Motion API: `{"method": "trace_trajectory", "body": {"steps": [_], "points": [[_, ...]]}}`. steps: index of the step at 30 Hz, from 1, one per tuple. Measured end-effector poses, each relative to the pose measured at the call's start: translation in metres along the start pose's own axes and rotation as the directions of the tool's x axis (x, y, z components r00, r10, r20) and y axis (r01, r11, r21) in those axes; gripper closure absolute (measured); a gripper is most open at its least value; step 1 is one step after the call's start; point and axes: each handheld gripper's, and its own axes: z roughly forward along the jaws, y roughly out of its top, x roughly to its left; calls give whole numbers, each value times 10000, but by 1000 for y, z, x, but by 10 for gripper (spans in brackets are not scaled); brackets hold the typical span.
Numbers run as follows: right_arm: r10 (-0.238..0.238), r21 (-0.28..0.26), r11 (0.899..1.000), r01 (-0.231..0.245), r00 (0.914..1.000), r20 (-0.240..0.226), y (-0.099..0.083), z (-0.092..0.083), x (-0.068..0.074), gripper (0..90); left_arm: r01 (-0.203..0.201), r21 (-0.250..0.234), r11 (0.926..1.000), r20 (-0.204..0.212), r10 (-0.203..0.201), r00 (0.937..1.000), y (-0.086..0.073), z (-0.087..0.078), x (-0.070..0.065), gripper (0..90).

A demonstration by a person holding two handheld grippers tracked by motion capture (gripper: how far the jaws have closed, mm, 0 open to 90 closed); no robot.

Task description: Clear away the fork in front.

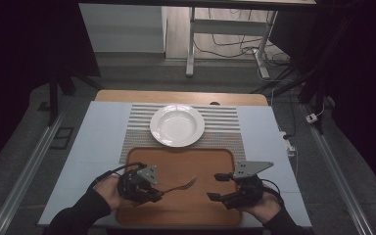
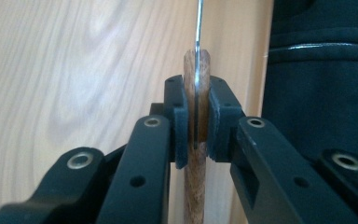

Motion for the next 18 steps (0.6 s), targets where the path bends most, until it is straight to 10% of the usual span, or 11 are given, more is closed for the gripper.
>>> {"method": "trace_trajectory", "body": {"steps": [10,18], "points": [[868,-334,9960,-830,9867,1375,-18,-21,0,139,1656,-71,9862,-625,-1658,9842,-11,-7,-1,798],[1401,-419,9901,-1338,9592,2456,-34,-39,0,39,3219,-417,9459,-988,-3245,9407,-25,-9,-3,798]]}}
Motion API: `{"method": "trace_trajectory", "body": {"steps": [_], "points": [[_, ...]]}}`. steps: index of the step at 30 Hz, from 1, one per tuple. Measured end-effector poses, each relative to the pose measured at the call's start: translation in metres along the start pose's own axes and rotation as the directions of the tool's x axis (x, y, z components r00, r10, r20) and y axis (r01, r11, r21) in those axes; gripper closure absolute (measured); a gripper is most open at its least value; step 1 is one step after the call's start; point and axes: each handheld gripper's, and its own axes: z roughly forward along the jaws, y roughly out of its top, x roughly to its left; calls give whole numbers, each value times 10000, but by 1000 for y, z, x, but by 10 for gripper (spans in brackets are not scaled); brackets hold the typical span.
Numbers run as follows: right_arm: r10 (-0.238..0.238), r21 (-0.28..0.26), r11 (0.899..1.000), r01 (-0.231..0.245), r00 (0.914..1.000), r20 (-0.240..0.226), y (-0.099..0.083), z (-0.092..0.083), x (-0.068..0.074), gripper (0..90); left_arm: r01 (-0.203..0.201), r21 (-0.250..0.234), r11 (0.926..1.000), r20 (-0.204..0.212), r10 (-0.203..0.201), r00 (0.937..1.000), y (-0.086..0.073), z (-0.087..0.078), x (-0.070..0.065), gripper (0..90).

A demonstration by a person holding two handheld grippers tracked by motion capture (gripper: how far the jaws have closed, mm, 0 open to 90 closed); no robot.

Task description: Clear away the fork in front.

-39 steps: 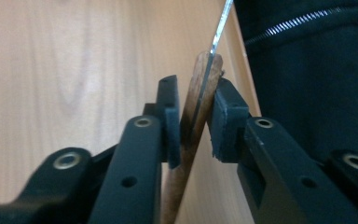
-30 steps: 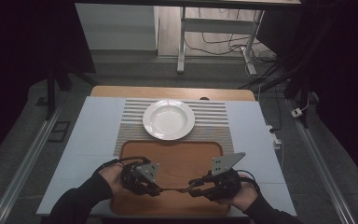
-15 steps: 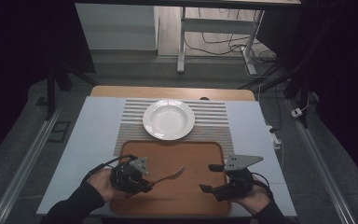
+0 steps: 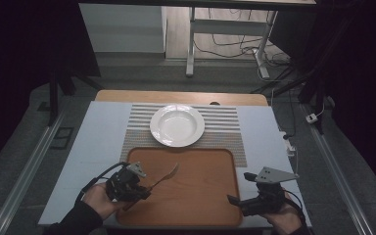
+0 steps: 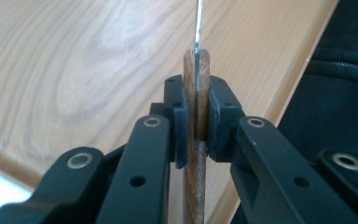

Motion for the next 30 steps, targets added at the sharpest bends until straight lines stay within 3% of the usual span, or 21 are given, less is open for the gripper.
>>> {"method": "trace_trajectory", "body": {"steps": [1,2,3,4,5,8,9,10,13,16,22,26,30], "points": [[56,30,10000,-57,9999,106,-2,-2,-1,32,155,63,9999,-39,-155,9999,-1,0,1,798],[143,59,9999,-144,9998,161,-4,-3,-1,31,604,76,9981,-86,-603,9981,-4,1,2,797],[217,43,9998,-218,9995,208,-6,-5,-1,28,604,76,9981,-86,-603,9981,-4,1,2,797],[278,75,9996,-280,9993,252,-8,-6,-1,26,1072,161,9941,-229,-1069,9940,-7,2,4,797],[294,111,9995,-298,9990,323,-9,-8,-1,25,1072,161,9941,-229,-1069,9940,-7,2,4,796],[352,259,9990,-363,9986,398,-14,-11,1,24,1781,323,9835,-459,-1765,9832,-12,5,8,796],[347,312,9989,-362,9983,466,-16,-12,1,24,2202,403,9746,-750,-2169,9733,-14,8,11,796],[371,376,9985,-390,9981,502,-17,-13,2,24,2202,403,9746,-750,-2169,9733,-14,8,11,795],[396,548,9976,-433,9970,659,-22,-15,2,22,2735,498,9606,-844,-2689,9595,-16,12,15,794],[515,608,9966,-561,9959,745,-26,-18,1,21,2949,644,9533,-1067,-2873,9519,-16,18,18,794],[884,533,9942,-929,9928,802,-29,-22,-2,21,2921,1038,9508,-1325,-2778,9514,-13,29,20,785],[912,519,9940,-957,9923,833,-29,-23,-2,21,2847,929,9541,-1336,-2714,9531,-14,29,21,763],[1015,568,9927,-1067,9909,882,-29,-24,-3,21,2920,646,9542,-1065,-2844,9528,-14,26,23,669]]}}
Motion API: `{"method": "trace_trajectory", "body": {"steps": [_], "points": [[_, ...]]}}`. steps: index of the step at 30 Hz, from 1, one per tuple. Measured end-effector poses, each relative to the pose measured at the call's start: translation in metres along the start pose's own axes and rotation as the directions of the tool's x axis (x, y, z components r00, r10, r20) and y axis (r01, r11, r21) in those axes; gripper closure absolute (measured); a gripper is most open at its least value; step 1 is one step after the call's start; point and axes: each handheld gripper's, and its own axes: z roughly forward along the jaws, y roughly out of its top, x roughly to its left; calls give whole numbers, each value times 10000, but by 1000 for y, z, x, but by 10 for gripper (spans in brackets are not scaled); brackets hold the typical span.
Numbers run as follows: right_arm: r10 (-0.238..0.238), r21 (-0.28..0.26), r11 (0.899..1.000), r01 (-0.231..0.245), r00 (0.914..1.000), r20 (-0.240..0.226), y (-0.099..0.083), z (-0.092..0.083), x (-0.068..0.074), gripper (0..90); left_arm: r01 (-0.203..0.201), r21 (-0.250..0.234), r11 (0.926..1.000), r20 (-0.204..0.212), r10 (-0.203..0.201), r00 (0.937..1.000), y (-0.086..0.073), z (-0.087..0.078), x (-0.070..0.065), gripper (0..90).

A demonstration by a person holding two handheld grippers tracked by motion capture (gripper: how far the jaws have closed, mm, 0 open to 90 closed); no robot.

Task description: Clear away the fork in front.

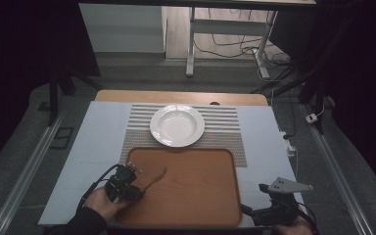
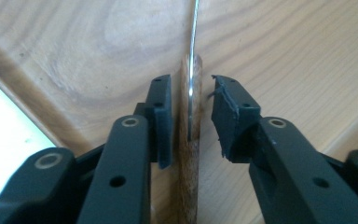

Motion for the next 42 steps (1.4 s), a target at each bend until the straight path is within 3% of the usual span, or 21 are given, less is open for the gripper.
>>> {"method": "trace_trajectory", "body": {"steps": [4,6,10,14,19,25,28,29,30,31,33,34,35,37,42], "points": [[53,66,10000,-54,9999,95,0,0,-1,21,97,-768,9970,368,-68,9993,4,-12,4,673],[23,184,9998,-26,9999,157,0,0,0,18,29,-1148,9934,486,27,9988,12,-16,7,783],[-52,364,9993,45,9998,205,0,2,0,18,-104,-1384,9903,713,205,9972,26,-14,12,885],[-76,474,9989,66,9998,210,0,4,0,18,-151,-1455,9892,784,268,9966,35,-10,16,888],[-55,605,9982,44,9998,192,1,5,0,18,161,-1502,9885,1018,-7,9948,50,0,23,888],[-100,677,9977,91,9999,136,1,6,0,18,-149,-1174,9930,802,244,9965,65,13,23,888],[-108,724,9973,101,9999,93,1,6,0,19,-136,-876,9961,342,166,9993,70,21,22,888],[-106,735,9972,99,9999,89,1,6,0,20,-94,-789,9968,188,109,9998,71,23,22,888],[-106,740,9972,99,9999,86,1,6,0,20,-167,-794,9967,373,197,9991,72,22,19,889],[-108,739,9972,102,9999,71,1,6,0,20,-513,-918,9945,701,578,9959,72,21,11,889],[-103,738,9972,98,9999,65,1,6,0,20,-1317,-1091,9853,704,1398,9877,74,17,-9,889],[-31,766,9971,26,10000,61,1,6,-1,20,-1525,-1109,9821,818,1620,9834,74,17,-15,889],[-19,763,9971,13,10000,71,1,6,0,20,-1581,-1065,9817,865,1675,9821,75,18,-19,888],[-76,733,9973,70,9999,87,1,6,0,20,-1476,-918,9848,595,1534,9864,75,23,-20,889],[-1,736,9973,-2,10000,36,1,6,-1,20,-1507,-947,9840,1050,1604,9814,73,23,-17,888]]}}
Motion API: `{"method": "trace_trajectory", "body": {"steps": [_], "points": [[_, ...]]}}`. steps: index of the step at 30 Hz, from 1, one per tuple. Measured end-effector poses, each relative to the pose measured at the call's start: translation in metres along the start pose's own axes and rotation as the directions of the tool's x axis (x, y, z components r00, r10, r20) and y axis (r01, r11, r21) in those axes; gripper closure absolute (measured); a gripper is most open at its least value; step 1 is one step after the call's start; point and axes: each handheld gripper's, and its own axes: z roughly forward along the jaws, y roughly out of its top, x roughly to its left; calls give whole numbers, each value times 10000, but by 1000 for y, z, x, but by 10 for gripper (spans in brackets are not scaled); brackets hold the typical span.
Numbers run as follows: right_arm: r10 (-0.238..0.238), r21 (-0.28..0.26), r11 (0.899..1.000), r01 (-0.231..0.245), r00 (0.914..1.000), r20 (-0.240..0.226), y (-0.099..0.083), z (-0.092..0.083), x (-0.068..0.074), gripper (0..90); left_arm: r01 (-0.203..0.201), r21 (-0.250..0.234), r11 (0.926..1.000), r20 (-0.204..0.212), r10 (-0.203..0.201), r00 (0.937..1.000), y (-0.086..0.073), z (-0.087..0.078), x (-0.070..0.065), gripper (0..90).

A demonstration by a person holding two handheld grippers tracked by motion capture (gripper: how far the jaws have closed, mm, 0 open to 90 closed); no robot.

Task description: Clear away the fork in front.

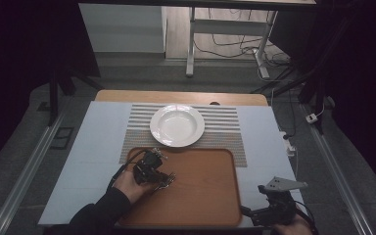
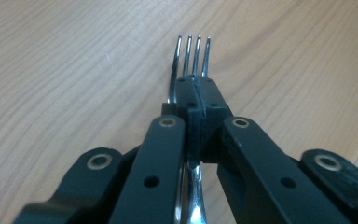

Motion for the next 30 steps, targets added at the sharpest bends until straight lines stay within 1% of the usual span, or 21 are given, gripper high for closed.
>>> {"method": "trace_trajectory", "body": {"steps": [3,4,5,7,8,9,10,11,13,14,17,20,22,25,26,30], "points": [[18,0,10000,-18,10000,-5,0,0,0,20,-277,-44,9996,267,278,9993,-1,0,-6,888],[20,-10,10000,-20,10000,-12,0,0,0,20,-481,66,9988,381,478,9981,-1,2,-8,888],[18,-10,10000,-18,10000,-13,0,0,0,20,-587,207,9981,399,578,9975,-2,5,-11,888],[17,-9,10000,-17,10000,-12,0,0,0,20,-805,568,9951,311,789,9964,-3,12,-16,888],[13,-23,10000,-13,10000,-6,0,-1,0,20,-896,735,9933,172,886,9959,-3,15,-18,888],[9,-20,10000,-9,10000,-5,0,-1,0,20,-956,825,9920,44,955,9954,-4,17,-20,888],[12,-24,10000,-12,10000,-1,0,-1,0,20,-963,760,9925,44,962,9954,-4,17,-20,888],[9,-9,10000,-9,10000,24,0,-1,0,20,-879,772,9931,-37,884,9961,-3,17,-19,888],[27,-21,10000,-27,10000,-1,0,-1,0,20,-789,749,9941,-362,818,9960,-3,16,-18,888],[36,-6,10000,-36,10000,14,0,-1,0,20,-699,710,9950,-405,729,9965,-4,15,-16,888],[43,1,10000,-43,10000,13,0,-1,-1,21,-390,606,9974,-574,425,9974,-6,12,-7,888],[38,-1,10000,-38,10000,-15,0,0,0,21,-131,550,9984,-816,176,9965,-8,8,3,888],[43,4,10000,-43,10000,-18,0,0,-1,21,162,453,9988,-842,-123,9964,-10,5,10,888],[64,-11,10000,-64,10000,-47,0,0,-1,21,480,399,9981,-865,-444,9953,-13,0,20,888],[64,-16,10000,-64,10000,-59,0,0,-1,21,652,340,9973,-888,-620,9941,-14,-1,23,887],[69,-3,10000,-69,10000,-41,0,0,-1,22,1110,232,9935,-981,-1083,9893,-18,-6,34,887]]}}
